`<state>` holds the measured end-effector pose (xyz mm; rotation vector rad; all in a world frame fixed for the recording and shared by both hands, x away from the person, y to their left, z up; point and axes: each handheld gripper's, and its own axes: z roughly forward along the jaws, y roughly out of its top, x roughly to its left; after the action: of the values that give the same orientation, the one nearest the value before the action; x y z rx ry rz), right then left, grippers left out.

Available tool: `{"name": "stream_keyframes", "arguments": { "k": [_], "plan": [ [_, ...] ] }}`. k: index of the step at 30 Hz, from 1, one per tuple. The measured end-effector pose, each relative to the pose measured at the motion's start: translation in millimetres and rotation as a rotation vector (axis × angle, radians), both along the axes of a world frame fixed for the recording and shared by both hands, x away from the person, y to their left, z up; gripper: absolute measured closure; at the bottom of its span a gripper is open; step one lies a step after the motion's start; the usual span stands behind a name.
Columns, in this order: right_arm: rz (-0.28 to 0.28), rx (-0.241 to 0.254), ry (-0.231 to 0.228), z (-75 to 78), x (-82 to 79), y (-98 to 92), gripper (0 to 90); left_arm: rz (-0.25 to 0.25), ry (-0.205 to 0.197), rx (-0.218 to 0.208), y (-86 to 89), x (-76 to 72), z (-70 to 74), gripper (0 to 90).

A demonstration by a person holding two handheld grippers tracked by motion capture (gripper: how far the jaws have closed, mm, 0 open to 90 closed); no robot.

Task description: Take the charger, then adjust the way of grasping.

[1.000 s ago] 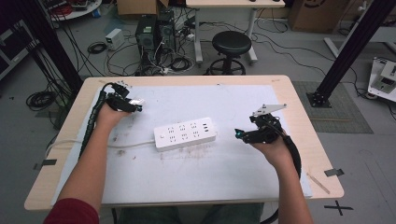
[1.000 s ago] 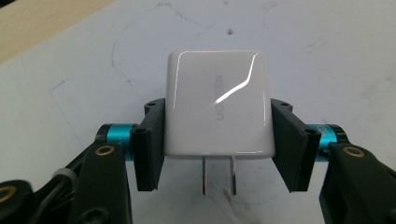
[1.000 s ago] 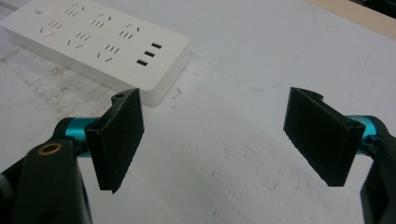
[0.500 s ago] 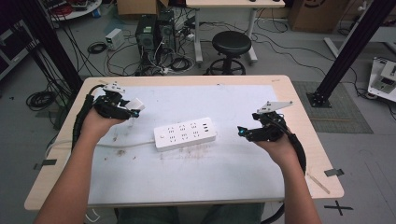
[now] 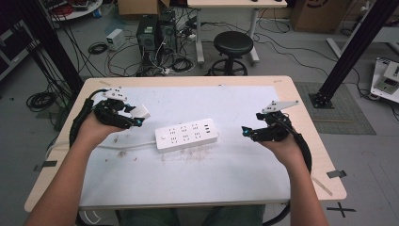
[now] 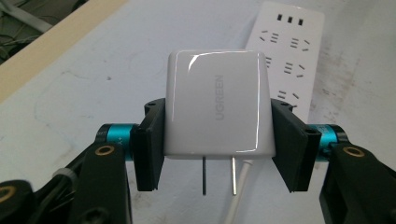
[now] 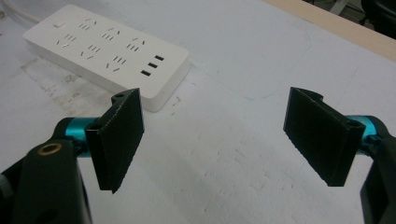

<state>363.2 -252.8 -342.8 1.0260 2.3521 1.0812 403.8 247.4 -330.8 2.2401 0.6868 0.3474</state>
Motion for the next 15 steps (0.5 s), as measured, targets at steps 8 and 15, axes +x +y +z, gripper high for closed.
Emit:
{"name": "stream_keyframes", "arguments": {
  "k": [8,15],
  "plan": [
    [-0.001,-0.012,0.010,1.0,3.7,2.8,20.6,-0.044,0.002,0.000,-3.8,3.4,-5.0,42.5],
    [0.008,-0.003,0.014,9.8,3.9,9.9,20.6,-0.124,-0.052,-0.007,-16.0,-0.1,-5.4,42.5]
  ]
}}
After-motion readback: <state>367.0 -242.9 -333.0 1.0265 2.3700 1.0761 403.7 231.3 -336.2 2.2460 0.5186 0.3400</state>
